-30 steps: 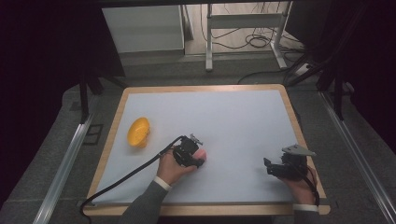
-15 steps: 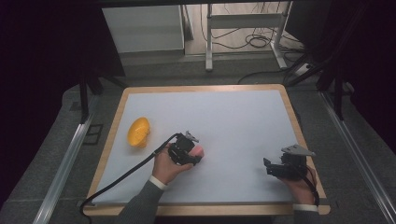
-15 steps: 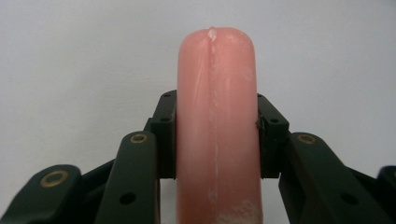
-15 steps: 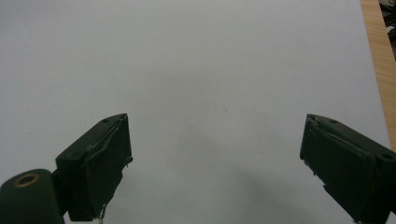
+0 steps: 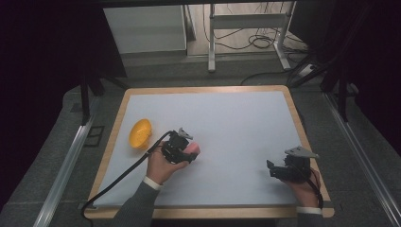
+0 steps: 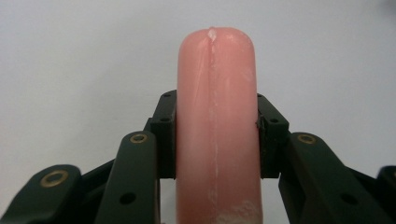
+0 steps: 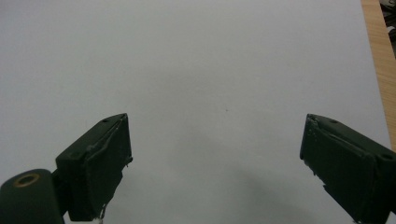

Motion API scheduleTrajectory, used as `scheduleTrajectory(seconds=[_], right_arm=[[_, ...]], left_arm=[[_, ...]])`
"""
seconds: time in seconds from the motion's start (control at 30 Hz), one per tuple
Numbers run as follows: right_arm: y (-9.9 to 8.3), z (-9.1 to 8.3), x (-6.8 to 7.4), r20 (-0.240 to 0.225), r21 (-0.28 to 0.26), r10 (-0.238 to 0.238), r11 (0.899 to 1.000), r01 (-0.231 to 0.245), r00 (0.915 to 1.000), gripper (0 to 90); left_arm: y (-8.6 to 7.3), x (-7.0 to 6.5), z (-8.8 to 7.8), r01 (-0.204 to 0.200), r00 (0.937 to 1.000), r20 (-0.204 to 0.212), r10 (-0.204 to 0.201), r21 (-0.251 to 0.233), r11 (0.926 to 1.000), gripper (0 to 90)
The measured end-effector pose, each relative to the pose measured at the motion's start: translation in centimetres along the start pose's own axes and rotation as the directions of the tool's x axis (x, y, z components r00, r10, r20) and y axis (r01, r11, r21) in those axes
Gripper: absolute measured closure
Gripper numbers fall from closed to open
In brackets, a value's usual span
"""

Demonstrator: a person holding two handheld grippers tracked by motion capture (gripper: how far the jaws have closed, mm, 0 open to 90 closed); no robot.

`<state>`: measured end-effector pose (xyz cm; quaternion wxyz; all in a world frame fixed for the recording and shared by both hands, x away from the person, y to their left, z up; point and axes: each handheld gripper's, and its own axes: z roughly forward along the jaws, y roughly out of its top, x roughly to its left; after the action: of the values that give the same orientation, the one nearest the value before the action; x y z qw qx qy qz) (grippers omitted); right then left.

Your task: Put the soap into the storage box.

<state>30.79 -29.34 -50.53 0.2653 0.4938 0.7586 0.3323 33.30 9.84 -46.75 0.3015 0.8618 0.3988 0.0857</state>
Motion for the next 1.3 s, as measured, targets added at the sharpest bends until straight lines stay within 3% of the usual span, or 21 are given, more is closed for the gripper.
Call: scheduleTrajectory(seconds=[1.3], right_arm=[[-0.1, 0.1, -0.1, 0.002, 0.003, 0.005, 1.0, -0.005, 1.0, 8.7]], left_arm=[[-0.5, 3.0, -3.2, 0.053, 0.9974, -0.046, -0.056, -0.063, 0.9966, 60.2]])
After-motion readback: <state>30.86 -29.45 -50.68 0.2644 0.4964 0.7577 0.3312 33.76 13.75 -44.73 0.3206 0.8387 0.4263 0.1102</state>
